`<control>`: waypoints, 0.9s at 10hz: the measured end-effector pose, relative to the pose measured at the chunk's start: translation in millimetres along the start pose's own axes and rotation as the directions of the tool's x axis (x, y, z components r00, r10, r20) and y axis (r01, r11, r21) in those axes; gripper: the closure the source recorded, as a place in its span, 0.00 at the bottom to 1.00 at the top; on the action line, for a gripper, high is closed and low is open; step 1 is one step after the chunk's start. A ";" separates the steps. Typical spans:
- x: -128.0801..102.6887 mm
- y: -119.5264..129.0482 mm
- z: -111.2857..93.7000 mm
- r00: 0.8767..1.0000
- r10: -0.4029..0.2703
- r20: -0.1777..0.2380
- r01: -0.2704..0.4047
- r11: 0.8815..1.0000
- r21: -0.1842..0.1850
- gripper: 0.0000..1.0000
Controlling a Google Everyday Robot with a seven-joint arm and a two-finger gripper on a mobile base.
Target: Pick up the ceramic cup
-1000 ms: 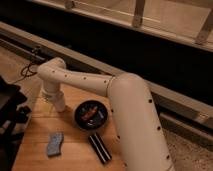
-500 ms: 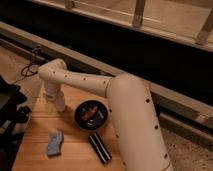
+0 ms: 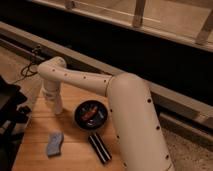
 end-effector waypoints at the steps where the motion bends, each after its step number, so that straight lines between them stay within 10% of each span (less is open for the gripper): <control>1: 0.1 0.1 -4.7 1.000 -0.001 -0.003 0.001 1.000 0.000 0.71; 9: -8.6 3.9 -47.3 0.999 -0.038 0.009 0.038 0.999 0.028 0.71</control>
